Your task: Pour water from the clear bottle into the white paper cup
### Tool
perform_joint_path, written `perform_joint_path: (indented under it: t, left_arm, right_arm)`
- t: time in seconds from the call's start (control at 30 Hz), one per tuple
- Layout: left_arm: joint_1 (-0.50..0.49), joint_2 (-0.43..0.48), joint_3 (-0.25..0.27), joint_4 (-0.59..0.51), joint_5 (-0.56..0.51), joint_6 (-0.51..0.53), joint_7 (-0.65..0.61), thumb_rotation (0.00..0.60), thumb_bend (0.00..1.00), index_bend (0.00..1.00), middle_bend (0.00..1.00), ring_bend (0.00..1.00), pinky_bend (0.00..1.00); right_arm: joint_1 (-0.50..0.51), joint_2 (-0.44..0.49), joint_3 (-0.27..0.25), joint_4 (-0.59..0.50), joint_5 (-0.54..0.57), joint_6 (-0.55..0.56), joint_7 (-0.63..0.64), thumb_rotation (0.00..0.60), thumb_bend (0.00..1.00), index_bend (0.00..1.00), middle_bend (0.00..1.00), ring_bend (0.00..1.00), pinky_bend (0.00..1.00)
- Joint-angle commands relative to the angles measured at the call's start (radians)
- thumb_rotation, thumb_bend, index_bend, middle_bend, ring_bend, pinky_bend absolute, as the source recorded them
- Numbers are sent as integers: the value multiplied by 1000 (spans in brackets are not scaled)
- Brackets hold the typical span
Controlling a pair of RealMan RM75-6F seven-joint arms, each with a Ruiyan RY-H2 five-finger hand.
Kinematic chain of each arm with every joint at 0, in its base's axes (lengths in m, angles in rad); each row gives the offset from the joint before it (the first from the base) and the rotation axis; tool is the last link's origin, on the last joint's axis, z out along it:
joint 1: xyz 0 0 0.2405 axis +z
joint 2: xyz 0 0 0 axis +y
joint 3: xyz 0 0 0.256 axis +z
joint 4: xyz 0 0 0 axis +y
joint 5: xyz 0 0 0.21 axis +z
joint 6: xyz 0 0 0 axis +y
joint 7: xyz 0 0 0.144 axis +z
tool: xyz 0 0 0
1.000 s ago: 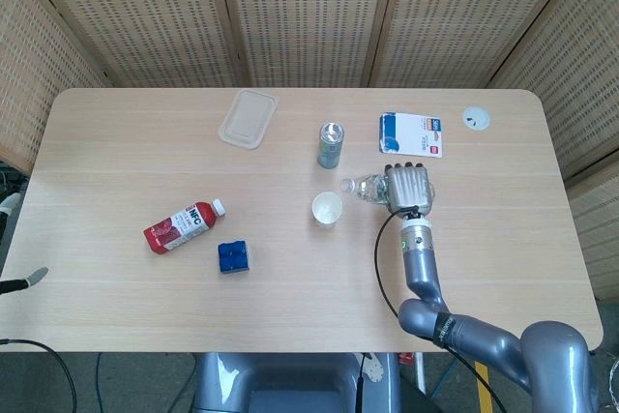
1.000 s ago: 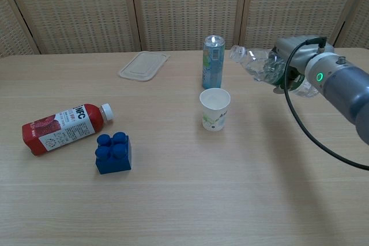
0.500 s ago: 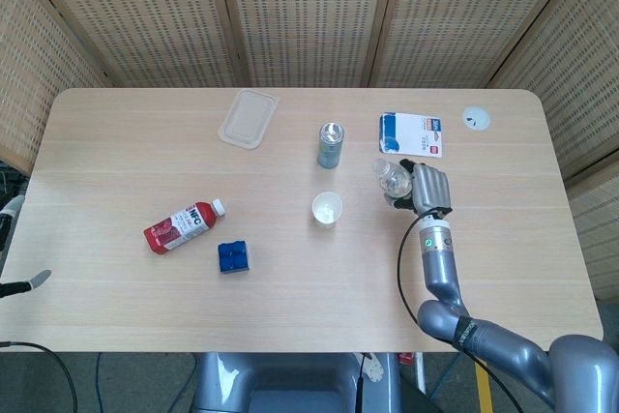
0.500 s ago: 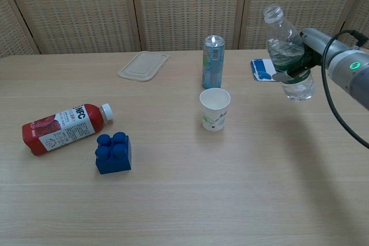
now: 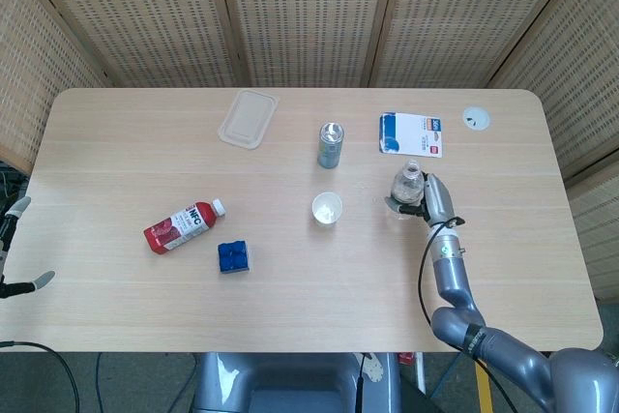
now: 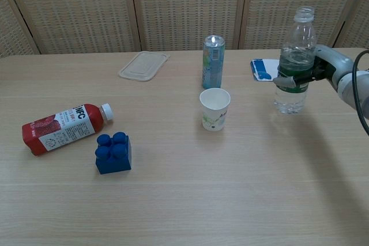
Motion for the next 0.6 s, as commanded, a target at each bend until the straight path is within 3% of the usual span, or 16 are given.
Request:
perform_joint_path:
  t: [0.03,0.2,0.6]
  left_arm:
    - [-1,0,0,0,-1,-2,0,600,0,0,0,0,0]
    - [-3,3,3,0,-2,-11,-7,600,0,0,0,0,0]
    - [-6,2,3,0,-7,-15,-3,600,0,0,0,0,0]
  right_arm:
    - [-3,-27,4,25,-27,-32,111,600,517,592,604,411,457]
    - [-3,-52,1,65,-51,-38,193,600,517,592,604,410,394]
    - [10,-123,-25,190,-114,7,256,600,492,592,578,395,368]
